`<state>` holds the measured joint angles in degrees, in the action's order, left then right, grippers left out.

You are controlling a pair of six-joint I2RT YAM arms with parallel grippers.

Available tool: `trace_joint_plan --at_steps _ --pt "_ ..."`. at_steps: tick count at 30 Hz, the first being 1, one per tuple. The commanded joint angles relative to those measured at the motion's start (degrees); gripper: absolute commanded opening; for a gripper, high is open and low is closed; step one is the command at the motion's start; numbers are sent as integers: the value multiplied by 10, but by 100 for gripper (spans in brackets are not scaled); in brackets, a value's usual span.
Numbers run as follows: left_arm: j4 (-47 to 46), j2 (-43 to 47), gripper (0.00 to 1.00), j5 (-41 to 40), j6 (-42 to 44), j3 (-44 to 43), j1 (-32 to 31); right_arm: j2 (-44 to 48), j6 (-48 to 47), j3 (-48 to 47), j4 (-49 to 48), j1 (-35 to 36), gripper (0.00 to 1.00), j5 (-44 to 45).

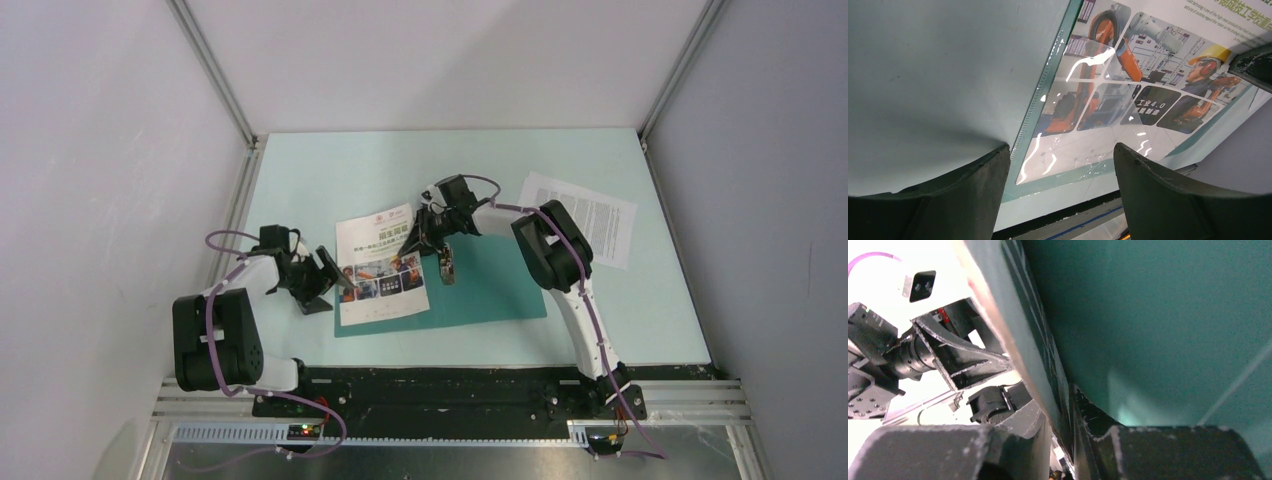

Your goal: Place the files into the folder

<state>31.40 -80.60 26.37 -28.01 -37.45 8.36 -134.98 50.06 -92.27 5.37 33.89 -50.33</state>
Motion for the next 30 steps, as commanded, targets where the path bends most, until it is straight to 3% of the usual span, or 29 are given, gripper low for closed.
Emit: trace_joint_plan --at_steps 1,3,4,14,24,30 --pt "-9 -21 83 -43 20 34 -10 23 -36 -31 -7 -3 16 -43" --pt "-11 -20 83 -43 20 34 -10 25 -38 -30 -4 -1 1 -46" --pt "-11 -20 83 -43 19 36 -10 27 -38 -29 2 -1 0 -42" --pt "-29 -53 84 -32 -9 43 -11 99 -7 53 8 13 0 3" --pt "-45 -77 84 -12 -45 37 -32 106 -42 96 43 43 0 3" --pt "-45 -73 84 -18 -63 37 -32 106 -64 110 99 25 0 27"
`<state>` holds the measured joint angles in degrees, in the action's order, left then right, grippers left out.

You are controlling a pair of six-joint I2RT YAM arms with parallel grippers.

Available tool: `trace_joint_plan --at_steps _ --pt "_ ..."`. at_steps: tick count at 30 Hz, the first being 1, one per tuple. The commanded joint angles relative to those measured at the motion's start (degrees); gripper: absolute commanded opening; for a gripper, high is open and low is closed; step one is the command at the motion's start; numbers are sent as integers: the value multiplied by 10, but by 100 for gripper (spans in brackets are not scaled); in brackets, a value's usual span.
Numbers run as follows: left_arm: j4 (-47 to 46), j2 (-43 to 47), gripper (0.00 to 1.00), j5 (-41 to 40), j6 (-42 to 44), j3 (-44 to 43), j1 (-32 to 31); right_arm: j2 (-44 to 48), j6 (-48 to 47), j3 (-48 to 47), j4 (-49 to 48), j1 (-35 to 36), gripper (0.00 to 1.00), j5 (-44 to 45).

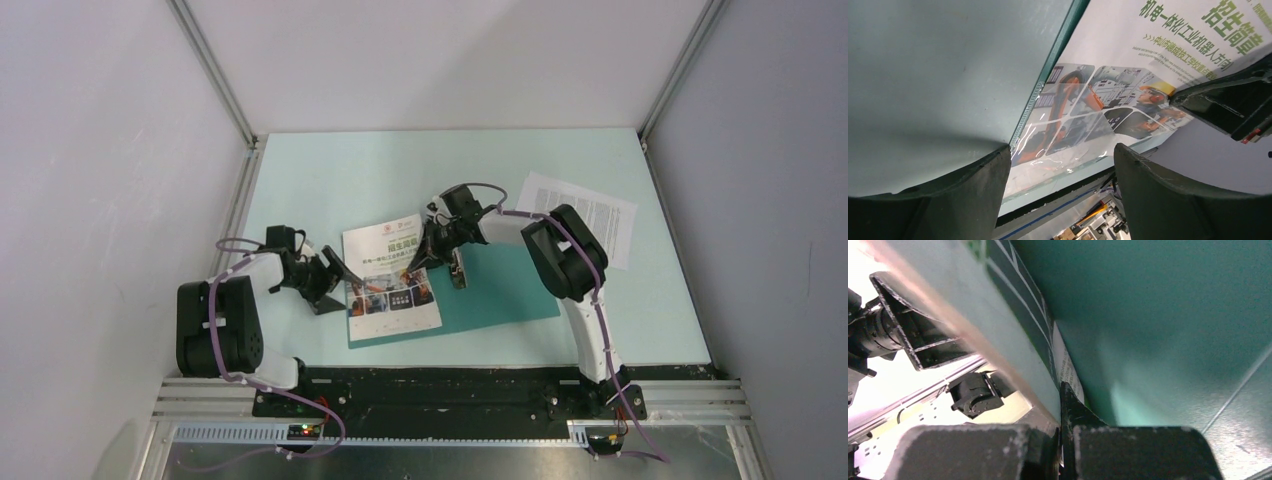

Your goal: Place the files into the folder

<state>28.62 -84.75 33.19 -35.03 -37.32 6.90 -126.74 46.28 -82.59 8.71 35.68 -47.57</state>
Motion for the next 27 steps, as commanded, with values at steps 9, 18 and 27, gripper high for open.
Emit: trace_joint_plan --at_steps 9,18,27 --pt "-19 -32 85 -96 7 33 -20 33 -87 8 103 17 0 6" --pt "-18 -30 85 -98 2 32 -23 34 -139 -9 167 22 0 53" --pt "-17 4 95 -116 1 27 -29 25 -148 -10 147 18 0 36"
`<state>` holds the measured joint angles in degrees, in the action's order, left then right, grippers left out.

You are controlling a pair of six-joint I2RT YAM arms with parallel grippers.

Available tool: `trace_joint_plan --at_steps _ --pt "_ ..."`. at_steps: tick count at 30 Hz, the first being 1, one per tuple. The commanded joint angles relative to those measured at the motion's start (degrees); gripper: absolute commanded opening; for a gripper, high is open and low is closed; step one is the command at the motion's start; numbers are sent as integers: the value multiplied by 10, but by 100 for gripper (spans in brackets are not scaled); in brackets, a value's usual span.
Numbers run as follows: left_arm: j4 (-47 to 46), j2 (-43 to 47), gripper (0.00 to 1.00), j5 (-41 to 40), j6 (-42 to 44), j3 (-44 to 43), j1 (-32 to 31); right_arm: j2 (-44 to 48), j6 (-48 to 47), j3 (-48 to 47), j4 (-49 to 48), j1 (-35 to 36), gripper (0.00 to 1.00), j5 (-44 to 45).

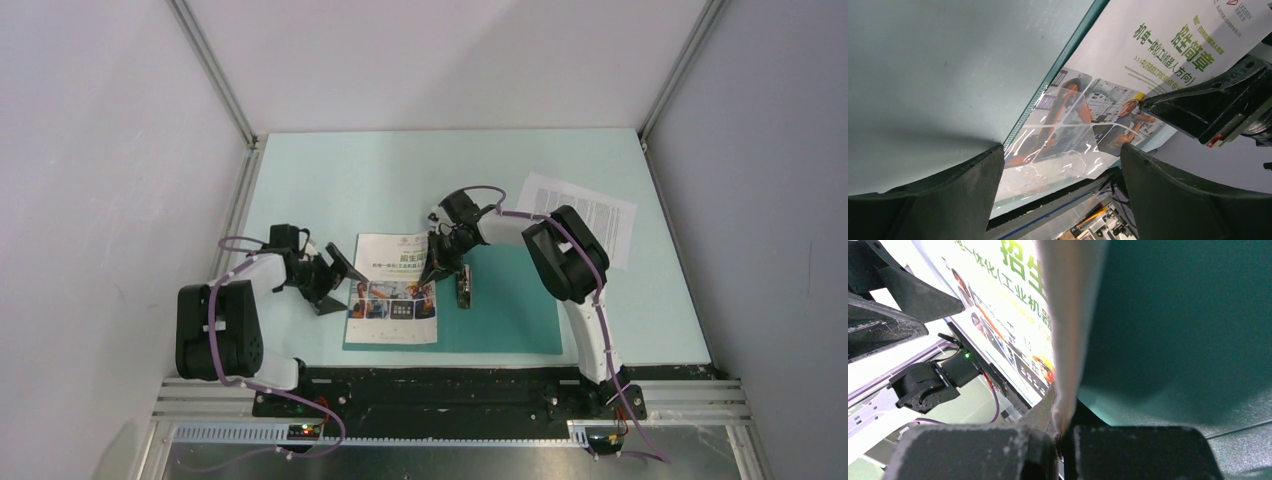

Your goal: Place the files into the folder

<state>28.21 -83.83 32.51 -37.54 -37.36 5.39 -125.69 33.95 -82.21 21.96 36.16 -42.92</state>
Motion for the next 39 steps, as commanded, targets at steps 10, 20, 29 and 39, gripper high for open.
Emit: trace_joint_plan --at_steps 10,20,29,39 --pt "8 28 96 -116 38 4 -15 56 -89 -72 163 -20 77 72" --pt "23 45 100 -193 83 -73 -14 142 -163 -117 231 -78 99 166" --pt "23 68 100 -236 165 -162 -15 257 -547 -40 253 -91 99 100" --pt "26 46 100 -231 226 -213 -26 307 -907 91 219 -65 99 98"
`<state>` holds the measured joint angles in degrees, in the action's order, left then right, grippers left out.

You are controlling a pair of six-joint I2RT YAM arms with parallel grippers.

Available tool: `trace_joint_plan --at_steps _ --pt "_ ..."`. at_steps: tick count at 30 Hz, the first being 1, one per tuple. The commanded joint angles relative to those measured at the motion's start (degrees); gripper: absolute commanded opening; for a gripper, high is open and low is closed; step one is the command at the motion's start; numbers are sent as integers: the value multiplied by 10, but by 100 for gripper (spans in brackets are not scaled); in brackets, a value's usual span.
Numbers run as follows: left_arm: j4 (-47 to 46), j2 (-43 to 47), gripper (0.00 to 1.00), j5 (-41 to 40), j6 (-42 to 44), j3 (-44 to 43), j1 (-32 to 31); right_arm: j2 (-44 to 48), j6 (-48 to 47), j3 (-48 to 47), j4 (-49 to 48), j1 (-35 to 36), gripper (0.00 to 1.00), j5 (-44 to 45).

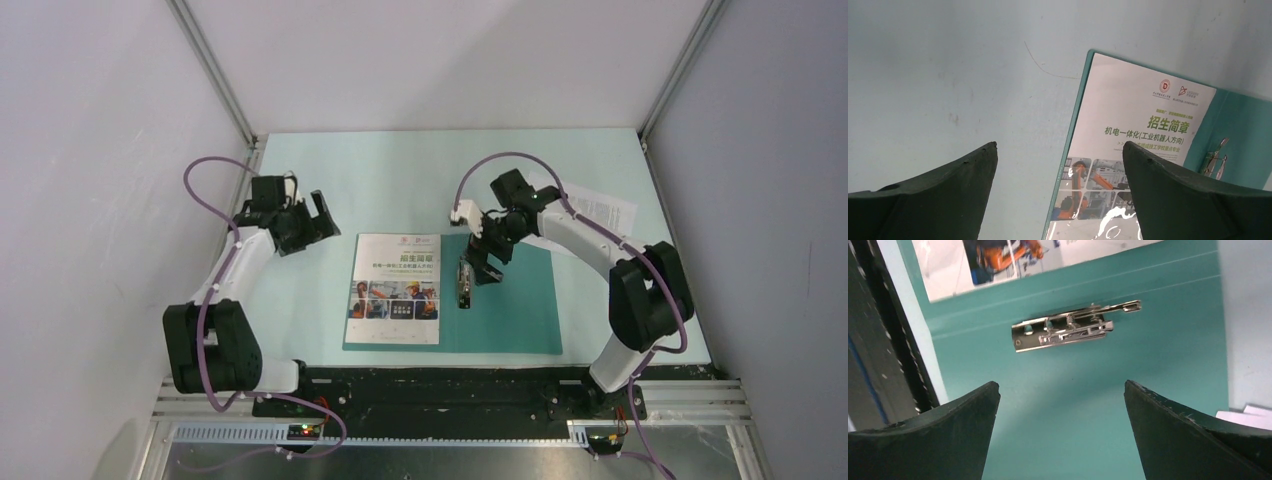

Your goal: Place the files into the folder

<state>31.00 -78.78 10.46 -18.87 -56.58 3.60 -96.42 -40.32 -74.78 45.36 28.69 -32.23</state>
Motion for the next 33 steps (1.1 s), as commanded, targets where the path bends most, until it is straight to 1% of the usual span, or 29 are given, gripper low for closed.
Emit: trace_joint_plan --at_steps 1,4,6,7,9,11,12,15,17,18,19,20,21,22,23,24,25,26,29,30,31,32,33 --pt "-2 -8 100 -9 39 -23 -10 11 -185 19 -18 13 99 -14" --pt "1 -12 100 -7 41 -22 -12 -15 -206 21 -35 25 99 -4" --pt "8 -13 100 -9 45 -21 -12 -30 -209 21 -41 36 99 18" --pt "11 -13 100 -8 46 -21 -12 -34 -199 21 -56 38 99 42" --pt "16 -13 100 2 49 -22 -12 -35 -148 21 -88 28 99 52" --pt "18 -15 100 12 52 -28 -15 -29 -85 14 -111 -8 99 28" --pt "17 -16 100 13 53 -35 -17 -27 -41 9 -113 -37 99 22" --pt "17 -19 100 33 55 -55 -29 -17 17 -12 -114 -99 99 12" --pt "16 -30 100 47 55 -79 -56 -16 54 -28 -112 -168 100 17" --pt "16 -43 100 51 54 -99 -72 -17 85 -35 -111 -187 99 28" --pt "15 -50 100 57 52 -110 -80 -27 124 -52 -108 -227 99 34" --pt "15 -69 100 62 50 -135 -99 -33 149 -63 -103 -248 100 51" --pt "14 -80 100 64 46 -149 -109 -52 202 -89 -98 -292 99 59" --pt "13 -103 100 66 44 -180 -130 -64 225 -114 -87 -315 100 72" --pt "12 -132 100 66 37 -196 -140 -78 266 -121 -86 -358 100 75" --pt "11 -148 100 69 33 -233 -162 -82 280 -123 -94 -378 99 80" --pt "10 -181 100 70 22 -276 -173 -85 300 -122 -98 -412 99 83" --pt "9 -200 100 75 15 -296 -194 -90 307 -124 -96 -427 99 89" --pt "4 -300 100 90 -35 -407 -236 -104 316 -132 -72 -476 99 93" --pt "-3 -319 100 99 -45 -428 -257 -108 317 -130 -65 -483 99 101" --pt "-8 -357 100 103 -65 -470 -267 -110 321 -127 -63 -495 100 106" --pt "-17 -375 100 108 -75 -489 -288 -114 325 -121 -58 -507 99 118" --pt "-21 -412 100 110 -96 -527 -298 -115 333 -117 -57 -512 100 125"
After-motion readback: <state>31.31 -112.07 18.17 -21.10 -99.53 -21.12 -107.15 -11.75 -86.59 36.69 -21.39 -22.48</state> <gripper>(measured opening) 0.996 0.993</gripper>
